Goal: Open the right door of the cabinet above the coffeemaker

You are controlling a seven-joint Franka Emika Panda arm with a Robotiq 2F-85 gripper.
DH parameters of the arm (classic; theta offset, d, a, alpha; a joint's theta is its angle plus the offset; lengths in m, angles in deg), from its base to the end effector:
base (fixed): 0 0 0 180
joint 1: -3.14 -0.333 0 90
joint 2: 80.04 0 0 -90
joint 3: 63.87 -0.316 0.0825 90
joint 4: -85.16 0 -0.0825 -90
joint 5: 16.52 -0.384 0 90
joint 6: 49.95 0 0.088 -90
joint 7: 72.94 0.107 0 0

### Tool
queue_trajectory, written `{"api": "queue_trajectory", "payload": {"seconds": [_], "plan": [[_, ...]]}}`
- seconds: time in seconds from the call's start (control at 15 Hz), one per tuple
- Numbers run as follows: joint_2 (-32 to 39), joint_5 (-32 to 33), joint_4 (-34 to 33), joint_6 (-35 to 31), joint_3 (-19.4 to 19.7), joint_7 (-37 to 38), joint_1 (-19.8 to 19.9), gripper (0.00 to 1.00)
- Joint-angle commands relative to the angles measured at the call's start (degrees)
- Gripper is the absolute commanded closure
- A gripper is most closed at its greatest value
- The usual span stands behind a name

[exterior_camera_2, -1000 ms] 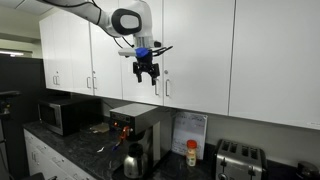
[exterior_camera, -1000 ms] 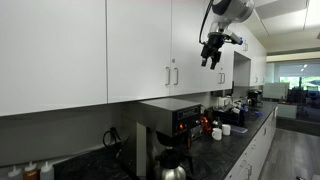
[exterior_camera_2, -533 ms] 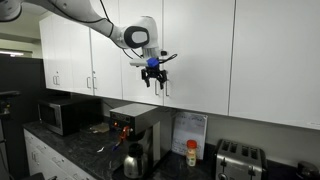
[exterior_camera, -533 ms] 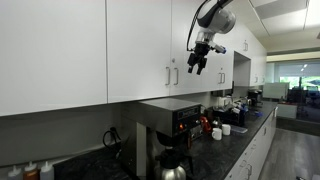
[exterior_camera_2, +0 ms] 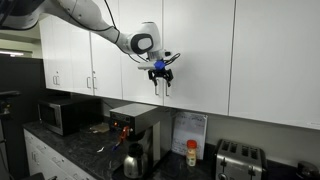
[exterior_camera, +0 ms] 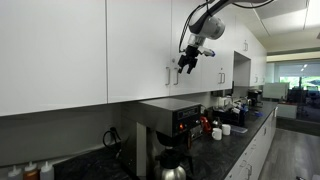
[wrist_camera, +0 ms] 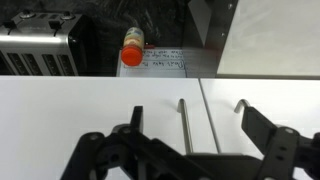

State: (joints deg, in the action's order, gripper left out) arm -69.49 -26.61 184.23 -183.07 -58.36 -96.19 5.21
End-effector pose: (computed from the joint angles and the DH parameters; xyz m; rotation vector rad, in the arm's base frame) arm 0.6469 -0.0786 0.5150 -3.0359 -0.2817 -0.6680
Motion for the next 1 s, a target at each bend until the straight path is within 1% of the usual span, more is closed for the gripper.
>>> {"api": "queue_trajectory", "payload": {"seconds": [0.0, 0.27, 0.33, 0.4, 0.6, 0.67, 0.93], "plan": [[2.53, -1.29, -3.15, -2.51, -2.5, -1.56, 2.08, 0.0], [3.49, -1.54, -3.93, -4.99, -3.7, -1.51, 2.64, 0.0], [3.71, -1.63, -3.95, -5.69, -3.96, -1.52, 2.83, 0.25], [3.77, -1.59, -3.72, -6.48, -4.13, -1.66, 2.99, 0.26], [3.8, -1.88, -3.3, -8.16, -4.65, -1.97, 3.52, 0.49], [3.78, -2.12, -3.06, -8.91, -4.85, -2.18, 3.71, 0.55], [4.17, -3.71, -2.58, -13.38, -6.05, -2.68, 4.25, 0.83]]}}
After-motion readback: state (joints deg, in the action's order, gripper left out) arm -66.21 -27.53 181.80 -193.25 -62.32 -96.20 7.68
